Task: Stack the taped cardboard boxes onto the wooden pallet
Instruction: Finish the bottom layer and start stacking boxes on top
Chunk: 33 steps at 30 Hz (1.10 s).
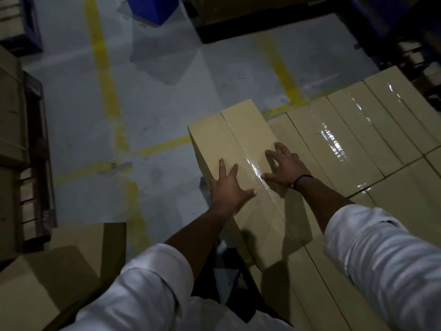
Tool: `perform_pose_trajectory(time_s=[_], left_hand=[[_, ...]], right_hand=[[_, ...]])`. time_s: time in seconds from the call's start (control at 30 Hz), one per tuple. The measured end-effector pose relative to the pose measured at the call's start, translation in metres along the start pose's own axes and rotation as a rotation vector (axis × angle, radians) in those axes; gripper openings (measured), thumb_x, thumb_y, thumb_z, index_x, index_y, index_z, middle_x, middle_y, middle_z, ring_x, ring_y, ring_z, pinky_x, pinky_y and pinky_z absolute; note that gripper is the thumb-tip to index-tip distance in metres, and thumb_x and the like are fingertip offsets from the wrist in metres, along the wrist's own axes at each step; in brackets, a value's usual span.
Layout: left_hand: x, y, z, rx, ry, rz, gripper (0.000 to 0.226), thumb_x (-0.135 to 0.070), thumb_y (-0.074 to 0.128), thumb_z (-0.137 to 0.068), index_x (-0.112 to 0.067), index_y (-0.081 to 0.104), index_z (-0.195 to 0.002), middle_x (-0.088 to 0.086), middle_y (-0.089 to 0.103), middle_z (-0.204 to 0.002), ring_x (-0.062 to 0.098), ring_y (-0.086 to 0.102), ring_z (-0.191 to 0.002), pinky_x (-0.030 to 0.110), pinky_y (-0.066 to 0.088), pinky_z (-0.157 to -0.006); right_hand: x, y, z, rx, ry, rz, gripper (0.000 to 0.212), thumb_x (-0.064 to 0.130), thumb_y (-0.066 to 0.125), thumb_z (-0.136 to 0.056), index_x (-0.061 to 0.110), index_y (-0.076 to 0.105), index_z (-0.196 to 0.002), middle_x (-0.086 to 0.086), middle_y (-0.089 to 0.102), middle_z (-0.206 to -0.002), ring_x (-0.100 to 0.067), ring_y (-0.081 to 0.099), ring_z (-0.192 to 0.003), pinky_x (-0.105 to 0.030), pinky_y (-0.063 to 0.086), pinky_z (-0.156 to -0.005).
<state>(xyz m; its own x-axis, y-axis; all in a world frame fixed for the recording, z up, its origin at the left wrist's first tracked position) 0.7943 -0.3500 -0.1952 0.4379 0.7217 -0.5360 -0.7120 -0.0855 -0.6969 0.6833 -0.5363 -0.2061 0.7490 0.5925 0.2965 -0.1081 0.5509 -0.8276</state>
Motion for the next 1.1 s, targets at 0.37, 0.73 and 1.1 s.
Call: perform_pose_trajectory(time_s=[0.37,0.73,1.1], left_hand=[[0.006,0.015,-0.012,0.097,-0.026,-0.032,0.116,-0.066,0.080,-0.072,-0.032,0.014,-0.162,0.001,-0.028,-0.166,0.046,0.004,-0.153,0.055,0.017,-0.121],[0.004,0.057,0.041,0.141,0.029,-0.046,0.123,-0.058,0.085,-0.071,-0.030,0.007,-0.162,0.001,-0.044,-0.158,0.037,0.034,-0.147,0.041,0.045,-0.110],[-0.005,0.117,0.115,0.190,0.036,-0.087,0.127,-0.047,0.089,-0.073,-0.027,0.002,-0.163,0.007,-0.049,-0.154,0.033,0.039,-0.145,0.035,0.045,-0.109]], right_hand=[[-0.002,0.010,-0.003,0.014,-0.001,-0.017,0.094,0.054,0.081,-0.075,0.035,0.033,-0.153,0.007,0.003,-0.167,-0.041,0.026,-0.142,-0.056,0.039,-0.109],[-0.054,0.033,0.059,0.063,0.081,-0.105,0.093,0.046,0.080,-0.080,0.037,0.026,-0.155,-0.002,0.001,-0.167,-0.041,0.033,-0.142,-0.051,0.040,-0.113],[-0.095,0.062,0.131,0.057,0.092,-0.094,0.094,0.051,0.077,-0.081,0.041,0.023,-0.156,-0.007,0.000,-0.167,-0.043,0.032,-0.142,-0.049,0.038,-0.113]])
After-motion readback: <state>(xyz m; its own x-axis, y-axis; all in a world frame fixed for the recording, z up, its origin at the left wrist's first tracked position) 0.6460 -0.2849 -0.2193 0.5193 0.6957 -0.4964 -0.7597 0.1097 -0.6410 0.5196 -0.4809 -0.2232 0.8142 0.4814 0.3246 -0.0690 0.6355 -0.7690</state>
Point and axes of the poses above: each hand's wrist, its own z-axis away from the middle knuckle, its own y-axis out of the palm, x = y × z, the point moved 6 cm from there along -z, towards the middle knuckle
